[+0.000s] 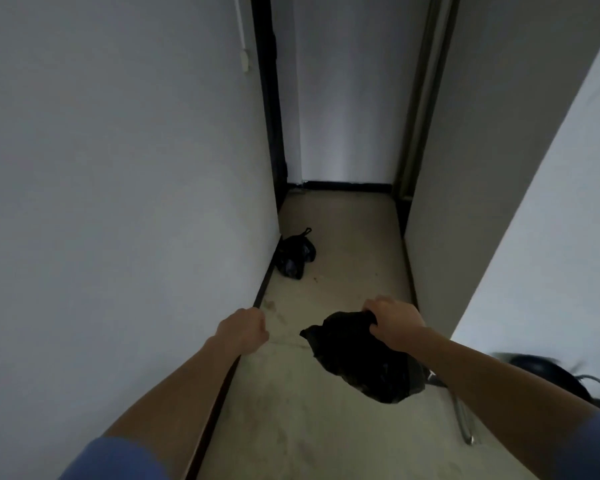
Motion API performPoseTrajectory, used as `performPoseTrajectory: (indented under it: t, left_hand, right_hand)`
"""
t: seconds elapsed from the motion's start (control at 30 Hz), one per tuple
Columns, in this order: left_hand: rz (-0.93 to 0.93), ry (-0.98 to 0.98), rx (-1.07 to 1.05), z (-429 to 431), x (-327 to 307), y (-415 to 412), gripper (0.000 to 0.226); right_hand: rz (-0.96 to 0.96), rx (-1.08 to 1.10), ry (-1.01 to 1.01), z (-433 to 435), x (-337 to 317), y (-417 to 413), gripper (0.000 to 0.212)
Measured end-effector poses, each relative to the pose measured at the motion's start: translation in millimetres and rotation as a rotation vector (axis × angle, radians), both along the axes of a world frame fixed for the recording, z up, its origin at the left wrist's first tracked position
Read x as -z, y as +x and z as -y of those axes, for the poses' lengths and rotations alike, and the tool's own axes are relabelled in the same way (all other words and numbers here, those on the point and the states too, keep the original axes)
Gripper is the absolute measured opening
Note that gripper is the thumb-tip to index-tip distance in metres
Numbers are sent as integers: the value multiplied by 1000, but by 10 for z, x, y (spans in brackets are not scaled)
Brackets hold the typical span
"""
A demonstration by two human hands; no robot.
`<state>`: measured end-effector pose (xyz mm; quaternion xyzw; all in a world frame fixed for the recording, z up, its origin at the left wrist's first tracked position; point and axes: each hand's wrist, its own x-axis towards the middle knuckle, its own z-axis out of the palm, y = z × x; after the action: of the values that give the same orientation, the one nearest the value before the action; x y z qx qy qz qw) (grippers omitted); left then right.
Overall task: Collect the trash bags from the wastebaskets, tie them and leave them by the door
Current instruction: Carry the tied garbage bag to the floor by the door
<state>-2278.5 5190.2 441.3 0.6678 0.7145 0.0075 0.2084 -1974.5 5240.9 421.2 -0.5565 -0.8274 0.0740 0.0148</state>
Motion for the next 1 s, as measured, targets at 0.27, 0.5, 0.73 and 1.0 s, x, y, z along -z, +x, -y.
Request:
performPoseTrajectory:
  t: [0.27,0.5,0.73,1.0]
  left_hand:
    - [5,-48,32,-2210,295,-42,12]
    - [21,-167,-98,-3947,520,-189,27]
    - [32,-222,-257,-5107,718,-672,26]
    - [45,-324,-283,-6673,1336,-1406,24]
  right_hand:
    - [-7,-18,-43,-2252,210,-134,28]
    - [-27,-62,-207,-4167,609,-385,30]
    - [-4,-123,-310,-5808,696,-1037,32]
    - [-38,-64,-447,-7324,1288,-1800,40]
